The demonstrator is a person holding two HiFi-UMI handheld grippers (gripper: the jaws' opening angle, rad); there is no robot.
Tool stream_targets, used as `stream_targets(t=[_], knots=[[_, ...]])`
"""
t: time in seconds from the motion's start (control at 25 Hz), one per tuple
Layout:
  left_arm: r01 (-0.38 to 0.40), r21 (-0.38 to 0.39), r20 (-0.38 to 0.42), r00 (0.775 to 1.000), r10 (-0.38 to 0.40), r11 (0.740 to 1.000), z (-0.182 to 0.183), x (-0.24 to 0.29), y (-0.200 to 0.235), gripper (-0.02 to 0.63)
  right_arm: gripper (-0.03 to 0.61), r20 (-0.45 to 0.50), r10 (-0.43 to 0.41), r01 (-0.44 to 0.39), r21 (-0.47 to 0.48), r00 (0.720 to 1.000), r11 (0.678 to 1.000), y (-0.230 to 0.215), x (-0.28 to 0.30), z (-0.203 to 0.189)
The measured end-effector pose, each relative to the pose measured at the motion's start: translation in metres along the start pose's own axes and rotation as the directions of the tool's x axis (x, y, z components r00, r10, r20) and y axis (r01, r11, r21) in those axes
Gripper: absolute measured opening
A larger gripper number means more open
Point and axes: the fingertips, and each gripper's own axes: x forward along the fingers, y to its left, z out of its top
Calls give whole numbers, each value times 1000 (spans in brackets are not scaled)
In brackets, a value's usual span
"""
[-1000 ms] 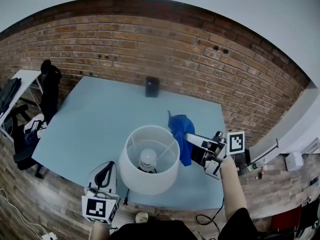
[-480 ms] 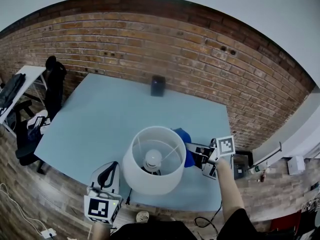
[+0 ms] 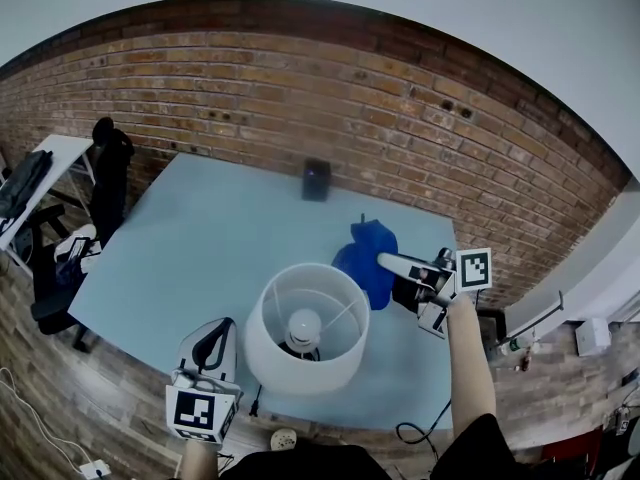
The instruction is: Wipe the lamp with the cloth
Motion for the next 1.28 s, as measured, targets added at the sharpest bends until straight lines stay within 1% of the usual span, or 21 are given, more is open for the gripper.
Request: stream_targets(t=[0.08,0.16,0.28,0.4,0.56,0.68,0.8,0.92,1.12,1.28], knots=[[-2,-2,-2,1000,2,1000,1,2,0,9,63,11,73,-72,-30,997,997,24,8,25],[-6,0,8,1000,6,1000,5,4,-1,9,64,0,138,-138,-52,990,989,47,20,41],[-11,-5,13,1000,11,1000,7,4,-3,8,63,-33,220,-222,-86,975,971,79,37,52],[-19,-16,8,1000,19,1000,6,1,-2,9,64,-70,260,-267,-120,963,956,98,51,53],[-27,-15,7,1000,27,1000,5,-1,-1,8,64,-116,249,-262,-114,961,958,94,65,42],[-30,-21,4,1000,30,999,4,-2,-2,9,64,-136,240,-253,-82,961,964,80,71,29],[-28,-7,6,1000,28,1000,4,-2,-3,9,63,-141,236,-243,-38,962,969,65,74,21],[-27,-2,5,1000,27,1000,3,-4,-3,9,63,-161,226,-232,-17,961,973,55,78,12],[-32,-1,2,999,32,999,1,-7,-1,9,63,-200,197,-199,13,960,980,32,86,-5],[-40,-12,-5,999,40,999,0,-9,3,9,63,-208,165,-160,42,964,986,9,89,-16]])
